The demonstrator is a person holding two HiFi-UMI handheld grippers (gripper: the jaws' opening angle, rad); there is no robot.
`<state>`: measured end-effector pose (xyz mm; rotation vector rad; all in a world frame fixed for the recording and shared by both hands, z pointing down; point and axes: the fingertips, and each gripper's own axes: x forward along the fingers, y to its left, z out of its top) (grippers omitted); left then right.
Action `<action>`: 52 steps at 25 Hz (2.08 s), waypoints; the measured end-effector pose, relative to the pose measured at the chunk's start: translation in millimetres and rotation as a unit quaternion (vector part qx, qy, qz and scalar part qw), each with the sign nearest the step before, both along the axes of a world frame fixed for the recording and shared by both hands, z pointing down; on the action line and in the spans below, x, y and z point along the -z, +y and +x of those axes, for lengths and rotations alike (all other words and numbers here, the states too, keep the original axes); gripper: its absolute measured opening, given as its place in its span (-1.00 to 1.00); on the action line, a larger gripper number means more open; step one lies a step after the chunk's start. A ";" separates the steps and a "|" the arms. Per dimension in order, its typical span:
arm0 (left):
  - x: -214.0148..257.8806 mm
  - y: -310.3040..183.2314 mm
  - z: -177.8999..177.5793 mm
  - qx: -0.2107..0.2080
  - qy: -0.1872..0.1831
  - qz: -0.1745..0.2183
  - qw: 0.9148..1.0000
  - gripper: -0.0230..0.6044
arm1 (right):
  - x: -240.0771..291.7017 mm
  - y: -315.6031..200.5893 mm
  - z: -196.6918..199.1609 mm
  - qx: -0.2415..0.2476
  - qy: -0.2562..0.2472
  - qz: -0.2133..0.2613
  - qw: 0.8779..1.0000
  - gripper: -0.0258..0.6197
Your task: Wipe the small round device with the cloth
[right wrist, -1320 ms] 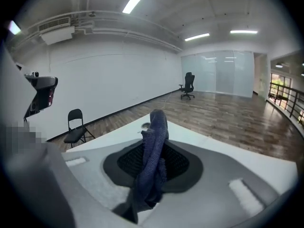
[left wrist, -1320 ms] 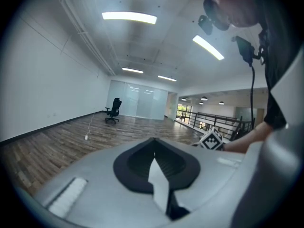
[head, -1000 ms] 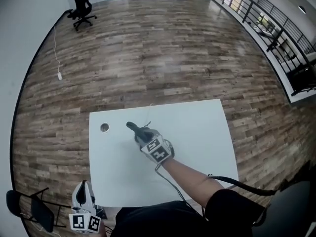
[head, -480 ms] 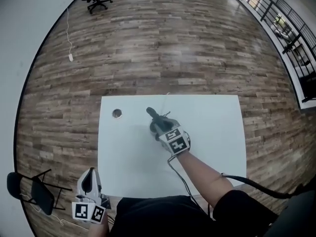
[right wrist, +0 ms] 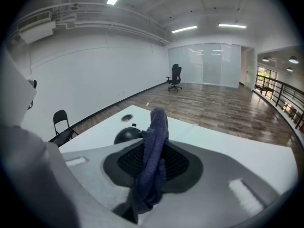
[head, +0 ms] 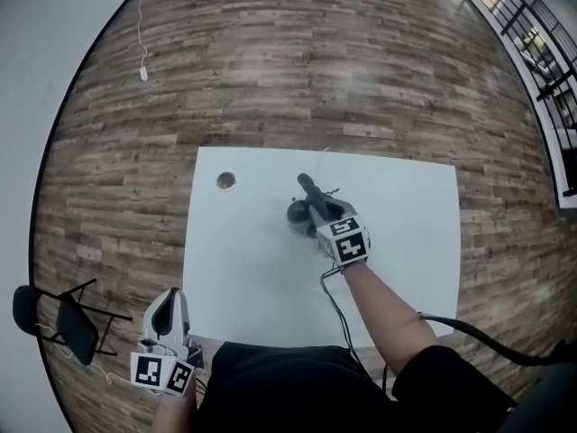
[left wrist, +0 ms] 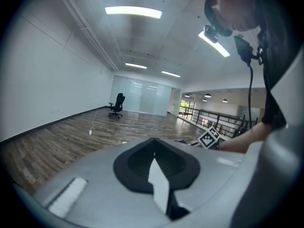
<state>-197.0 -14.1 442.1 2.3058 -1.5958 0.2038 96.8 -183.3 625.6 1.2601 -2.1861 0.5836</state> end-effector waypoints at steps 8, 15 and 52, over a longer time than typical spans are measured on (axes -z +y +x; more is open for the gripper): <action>2.6 0.0 6.7 -0.011 -0.006 -0.004 1.000 -0.91 | -36.2 18.6 -1.1 -0.002 0.001 -0.050 0.999 -0.64; -0.3 -8.4 22.6 -0.044 0.015 0.012 0.999 -0.92 | -26.6 44.6 10.7 -0.010 -0.008 -0.047 0.999 -0.64; -39.1 -18.1 -5.9 -0.097 0.074 0.004 0.993 -0.92 | 26.7 21.1 -52.8 0.046 0.110 0.027 0.992 -0.64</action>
